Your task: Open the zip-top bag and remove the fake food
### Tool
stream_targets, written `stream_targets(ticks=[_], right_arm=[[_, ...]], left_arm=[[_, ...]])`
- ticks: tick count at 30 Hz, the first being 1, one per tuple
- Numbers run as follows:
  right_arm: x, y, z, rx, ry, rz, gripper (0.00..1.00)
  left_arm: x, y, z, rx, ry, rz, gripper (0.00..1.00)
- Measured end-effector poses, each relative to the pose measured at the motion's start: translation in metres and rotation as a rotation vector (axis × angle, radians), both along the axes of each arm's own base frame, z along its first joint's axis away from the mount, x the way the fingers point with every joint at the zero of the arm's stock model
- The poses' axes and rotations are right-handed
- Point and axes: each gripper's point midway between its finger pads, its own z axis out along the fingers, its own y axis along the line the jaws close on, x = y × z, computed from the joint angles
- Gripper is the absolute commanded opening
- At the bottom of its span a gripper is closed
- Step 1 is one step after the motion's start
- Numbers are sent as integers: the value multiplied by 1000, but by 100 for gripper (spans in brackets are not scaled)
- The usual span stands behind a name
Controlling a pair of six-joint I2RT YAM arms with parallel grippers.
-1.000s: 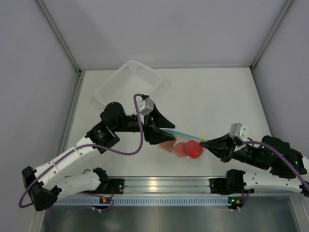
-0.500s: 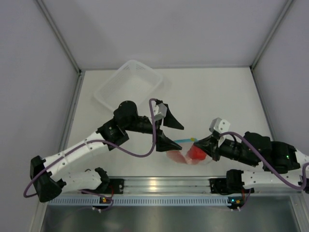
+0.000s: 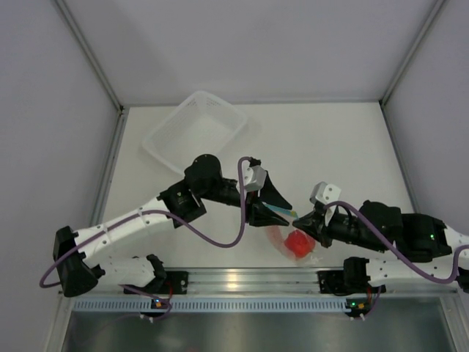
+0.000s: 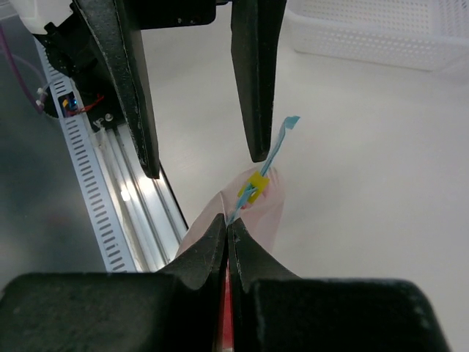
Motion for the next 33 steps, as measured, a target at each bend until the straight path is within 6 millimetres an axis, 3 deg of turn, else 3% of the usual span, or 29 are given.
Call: stream_targets(ticks=[5, 12, 14, 21, 24, 26, 33], right_arm=[[-3, 0, 1, 5, 3, 16, 0], [-8, 0, 2, 12, 2, 49, 0], [-8, 0, 2, 9, -1, 55, 0], [-9, 0, 2, 8, -1, 58, 0], [-9, 0, 2, 7, -1, 58, 0], [-8, 0, 1, 6, -3, 58, 0], [-3, -5, 5, 15, -20, 27, 0]], left_arm=[[2, -6, -2, 6, 1, -16, 57], [0, -11, -13, 35, 21, -50, 57], [0, -12, -15, 39, 24, -60, 53], [-5, -12, -15, 43, 28, -94, 19], [-5, -12, -15, 43, 29, -97, 13], [-6, -11, -15, 43, 30, -101, 0], [-4, -12, -14, 38, 25, -91, 0]])
